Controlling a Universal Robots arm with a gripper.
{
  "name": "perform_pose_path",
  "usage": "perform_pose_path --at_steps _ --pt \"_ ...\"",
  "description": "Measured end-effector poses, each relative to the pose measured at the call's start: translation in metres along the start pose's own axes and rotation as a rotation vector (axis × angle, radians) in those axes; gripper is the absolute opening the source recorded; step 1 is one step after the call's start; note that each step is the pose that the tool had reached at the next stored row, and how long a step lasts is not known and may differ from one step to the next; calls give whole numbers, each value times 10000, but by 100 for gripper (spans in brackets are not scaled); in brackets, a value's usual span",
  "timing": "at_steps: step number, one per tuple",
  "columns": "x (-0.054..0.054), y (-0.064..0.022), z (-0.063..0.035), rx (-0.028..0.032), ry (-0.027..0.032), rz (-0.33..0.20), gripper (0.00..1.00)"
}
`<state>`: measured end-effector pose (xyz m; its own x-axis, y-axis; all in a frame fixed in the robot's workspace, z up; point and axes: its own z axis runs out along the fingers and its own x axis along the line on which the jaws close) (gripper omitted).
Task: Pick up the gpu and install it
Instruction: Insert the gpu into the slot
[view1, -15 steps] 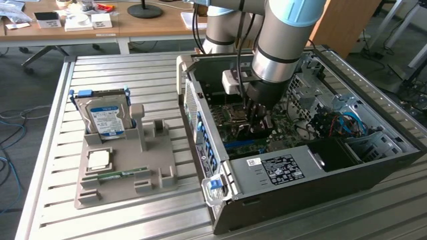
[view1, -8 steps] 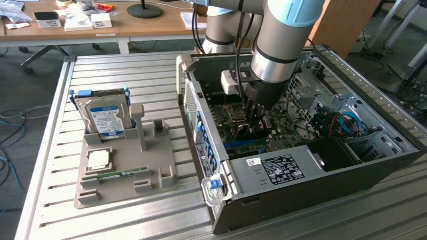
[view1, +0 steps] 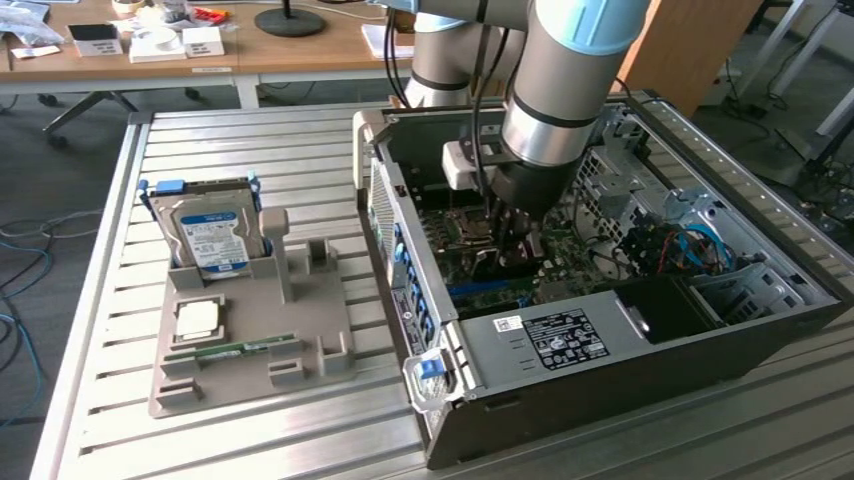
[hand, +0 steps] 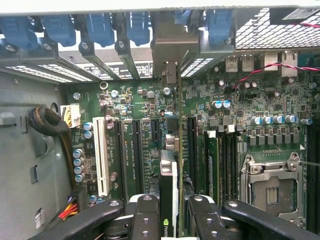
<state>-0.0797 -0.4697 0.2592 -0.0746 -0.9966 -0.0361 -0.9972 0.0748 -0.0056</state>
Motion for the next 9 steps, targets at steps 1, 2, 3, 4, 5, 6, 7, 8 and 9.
perform_pose_path --at_steps 1,2,3,4,5,6,7,8,9 --pt "0 0 6 1 -4 0 27" --pt "0 0 14 1 -4 0 27" --pt "1 0 21 1 -2 0 27" --pt "1 0 30 0 -1 0 27" --pt "1 0 38 0 -1 0 27" --pt "2 0 47 0 -1 0 27" --pt "2 0 55 0 -1 -1 27" --pt "2 0 63 0 0 0 27" --pt "3 0 71 0 -1 0 27"
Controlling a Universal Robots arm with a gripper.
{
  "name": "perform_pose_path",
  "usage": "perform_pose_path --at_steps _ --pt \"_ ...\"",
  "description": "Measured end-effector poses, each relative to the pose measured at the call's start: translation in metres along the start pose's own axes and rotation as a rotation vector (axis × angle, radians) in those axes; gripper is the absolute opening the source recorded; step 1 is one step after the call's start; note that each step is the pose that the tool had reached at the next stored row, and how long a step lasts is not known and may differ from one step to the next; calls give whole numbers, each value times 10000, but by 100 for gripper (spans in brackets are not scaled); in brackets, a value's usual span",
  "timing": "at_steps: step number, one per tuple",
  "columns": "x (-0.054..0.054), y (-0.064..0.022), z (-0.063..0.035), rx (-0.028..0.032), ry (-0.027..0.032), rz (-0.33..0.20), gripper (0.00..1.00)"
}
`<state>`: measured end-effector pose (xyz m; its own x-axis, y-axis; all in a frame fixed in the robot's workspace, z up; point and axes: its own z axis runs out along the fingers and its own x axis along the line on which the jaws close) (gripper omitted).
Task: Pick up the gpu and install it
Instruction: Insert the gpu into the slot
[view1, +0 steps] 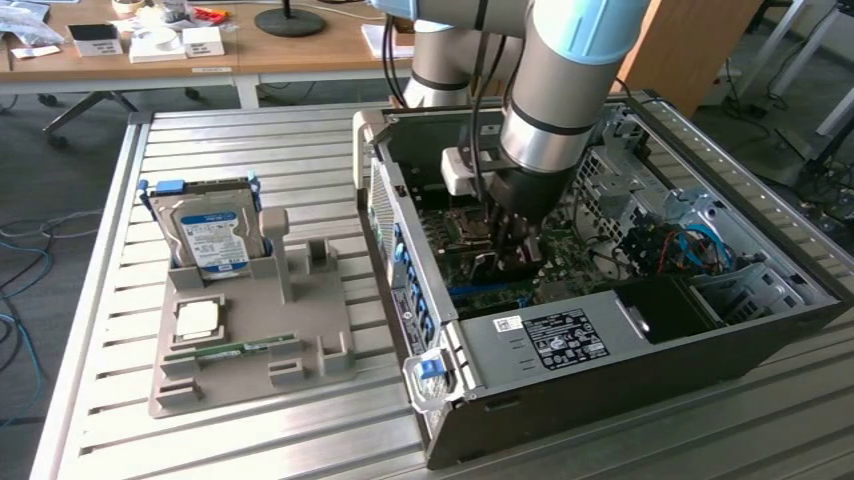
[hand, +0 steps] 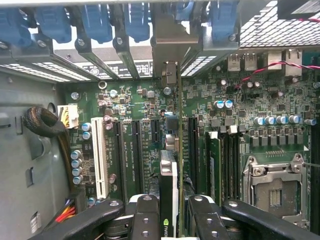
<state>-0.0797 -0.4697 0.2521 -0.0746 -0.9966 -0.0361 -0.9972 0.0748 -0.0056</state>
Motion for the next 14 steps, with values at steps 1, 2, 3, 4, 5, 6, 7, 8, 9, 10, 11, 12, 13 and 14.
perform_pose_path --at_steps 1,2,3,4,5,6,7,8,9,10,11,12,13,14 --pt "0 0 8 0 0 0 27" --pt "0 0 15 0 0 0 27" --pt "1 0 16 0 1 0 27" --pt "1 0 16 0 2 0 27" --pt "1 0 16 0 2 0 27" --pt "1 0 16 0 2 0 27" --pt "1 0 16 -1 -2 0 27" --pt "0 1 17 -1 -20 -2 27" --pt "0 1 18 -1 -32 -7 27" --pt "-1 1 18 -1 -36 -13 27" --pt "0 1 19 -3 -36 -20 27" --pt "0 0 20 -3 -36 -28 27" --pt "1 1 20 -4 -35 -32 27" --pt "1 1 22 -4 -33 -35 27"
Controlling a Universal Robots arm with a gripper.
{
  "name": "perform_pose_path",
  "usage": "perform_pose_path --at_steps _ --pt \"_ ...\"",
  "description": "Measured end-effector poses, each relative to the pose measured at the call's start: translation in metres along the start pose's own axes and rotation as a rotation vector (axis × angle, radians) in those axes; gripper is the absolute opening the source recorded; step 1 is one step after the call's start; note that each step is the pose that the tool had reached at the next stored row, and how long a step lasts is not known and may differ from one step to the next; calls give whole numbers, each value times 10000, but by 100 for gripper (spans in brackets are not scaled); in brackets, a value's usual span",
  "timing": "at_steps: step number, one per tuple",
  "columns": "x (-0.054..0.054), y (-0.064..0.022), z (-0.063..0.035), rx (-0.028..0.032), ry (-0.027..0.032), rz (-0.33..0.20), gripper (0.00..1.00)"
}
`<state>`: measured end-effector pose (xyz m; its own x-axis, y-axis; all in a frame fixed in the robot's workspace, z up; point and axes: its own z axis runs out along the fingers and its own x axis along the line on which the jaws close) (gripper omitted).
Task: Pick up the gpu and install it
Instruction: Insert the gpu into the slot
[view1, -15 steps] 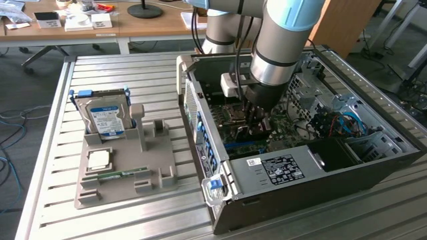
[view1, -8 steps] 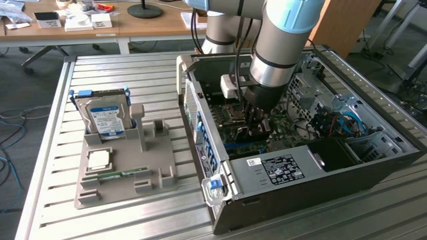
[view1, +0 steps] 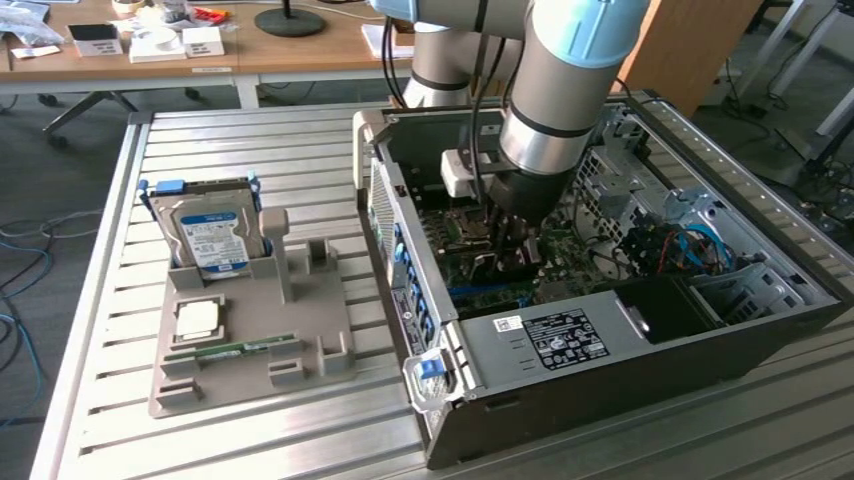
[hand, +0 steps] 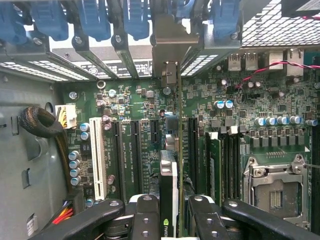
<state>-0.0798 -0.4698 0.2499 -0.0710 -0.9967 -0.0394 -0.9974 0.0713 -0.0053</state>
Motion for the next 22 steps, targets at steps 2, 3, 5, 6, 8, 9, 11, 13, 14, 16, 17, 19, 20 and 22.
perform_pose_path --at_steps 2,3,5,6,8,9,11,13,14,16,17,19,20,22 --pt "0 0 7 0 -4 -7 27" --pt "-1 0 10 0 -9 -12 27" --pt "-2 0 16 -2 -17 -29 27" --pt "-3 0 19 -2 -20 -39 27" --pt "-3 1 26 -3 -21 -50 27" --pt "-3 1 29 -3 -21 -50 27" --pt "-3 1 29 -3 -20 -50 27" --pt "-3 1 29 -4 -22 -50 27" --pt "-3 1 30 -4 -31 -52 27" --pt "-3 1 31 -3 -35 -53 27" --pt "-3 2 33 -3 -36 -55 27" --pt "-2 7 44 -2 -35 -58 27" --pt "-1 10 50 -3 -34 -62 27" --pt "-1 15 58 -4 -34 -68 27"
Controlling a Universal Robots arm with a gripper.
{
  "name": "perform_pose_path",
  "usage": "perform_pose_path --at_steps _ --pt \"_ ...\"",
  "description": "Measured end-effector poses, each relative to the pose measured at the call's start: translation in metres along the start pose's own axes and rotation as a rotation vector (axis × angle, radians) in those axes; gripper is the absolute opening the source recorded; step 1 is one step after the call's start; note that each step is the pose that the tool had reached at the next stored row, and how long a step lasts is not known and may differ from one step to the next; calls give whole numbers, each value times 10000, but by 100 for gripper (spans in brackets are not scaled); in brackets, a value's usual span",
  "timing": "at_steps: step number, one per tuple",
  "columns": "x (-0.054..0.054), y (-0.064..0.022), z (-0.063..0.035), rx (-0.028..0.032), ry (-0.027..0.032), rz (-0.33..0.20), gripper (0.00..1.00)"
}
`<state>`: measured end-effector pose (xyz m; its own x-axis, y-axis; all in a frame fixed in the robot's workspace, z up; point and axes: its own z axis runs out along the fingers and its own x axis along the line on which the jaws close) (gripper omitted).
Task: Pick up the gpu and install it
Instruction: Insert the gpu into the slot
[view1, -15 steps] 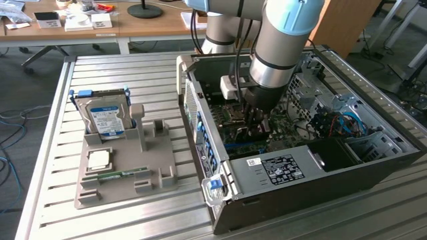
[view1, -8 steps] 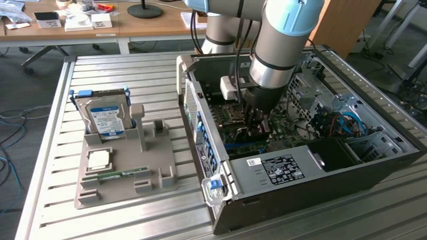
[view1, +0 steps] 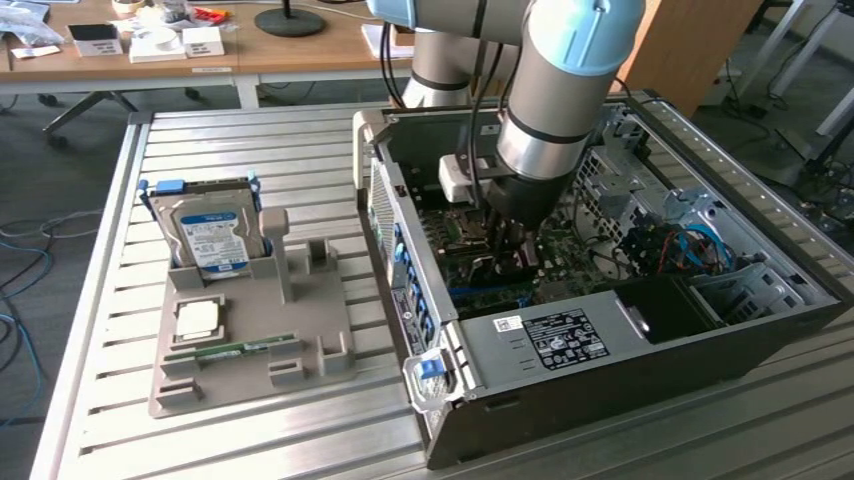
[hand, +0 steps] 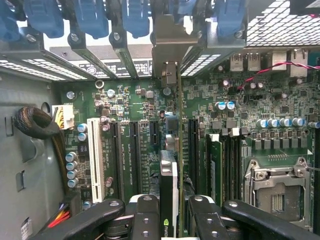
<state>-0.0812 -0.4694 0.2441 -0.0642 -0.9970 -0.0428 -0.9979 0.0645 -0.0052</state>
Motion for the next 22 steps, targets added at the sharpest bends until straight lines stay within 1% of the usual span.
perform_pose_path --at_steps 5,10,16,17,20,22 --pt "0 1 2 -1 -1 0 27" --pt "-11 2 3 -2 -26 1 27" --pt "-12 -2 2 -2 -26 1 27" --pt "-12 -6 3 -6 -27 0 27" --pt "-13 -36 2 -55 -22 15 27" --pt "-13 -37 2 -56 -21 15 27"
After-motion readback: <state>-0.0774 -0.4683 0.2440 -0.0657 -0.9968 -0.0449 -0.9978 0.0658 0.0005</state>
